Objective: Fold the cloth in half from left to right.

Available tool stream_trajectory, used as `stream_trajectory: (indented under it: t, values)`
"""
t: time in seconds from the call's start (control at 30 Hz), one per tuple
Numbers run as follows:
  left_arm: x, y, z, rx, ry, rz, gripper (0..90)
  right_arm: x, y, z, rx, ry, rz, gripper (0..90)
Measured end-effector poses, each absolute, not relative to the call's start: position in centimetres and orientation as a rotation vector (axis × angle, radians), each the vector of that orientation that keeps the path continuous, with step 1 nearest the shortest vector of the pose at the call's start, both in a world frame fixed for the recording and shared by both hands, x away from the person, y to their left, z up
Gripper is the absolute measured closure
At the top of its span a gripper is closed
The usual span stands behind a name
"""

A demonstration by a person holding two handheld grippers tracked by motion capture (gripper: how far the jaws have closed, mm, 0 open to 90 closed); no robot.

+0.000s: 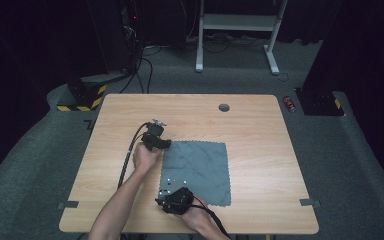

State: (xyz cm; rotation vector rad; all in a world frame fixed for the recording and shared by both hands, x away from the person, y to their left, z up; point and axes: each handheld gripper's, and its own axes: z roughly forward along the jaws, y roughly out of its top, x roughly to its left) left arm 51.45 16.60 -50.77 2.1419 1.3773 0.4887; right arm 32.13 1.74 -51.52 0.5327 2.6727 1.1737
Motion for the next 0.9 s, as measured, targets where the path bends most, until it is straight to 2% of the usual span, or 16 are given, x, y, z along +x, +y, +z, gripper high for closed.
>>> stream_trajectory:
  t: [0.23, 0.67, 0.73, 0.9]
  values:
    - [51.34, 16.60, -50.78, 2.138, 1.353, 0.462, 51.8, 31.75, 2.22, -52.10, 0.495, 2.703, 1.108, 61.0]
    - [51.12, 15.92, -50.64, 2.183, 1.264, 0.424, 81.3, 31.55, 2.50, -51.80, 0.461, 2.668, 1.026, 87.7]
    - [51.10, 15.81, -50.64, 2.190, 1.249, 0.415, 87.2, 31.58, 2.52, -51.77, 0.464, 2.669, 1.021, 88.6]
    - [51.22, 15.92, -50.60, 2.196, 1.242, 0.407, 89.2, 31.47, 2.50, -51.85, 0.454, 2.656, 1.027, 89.5]
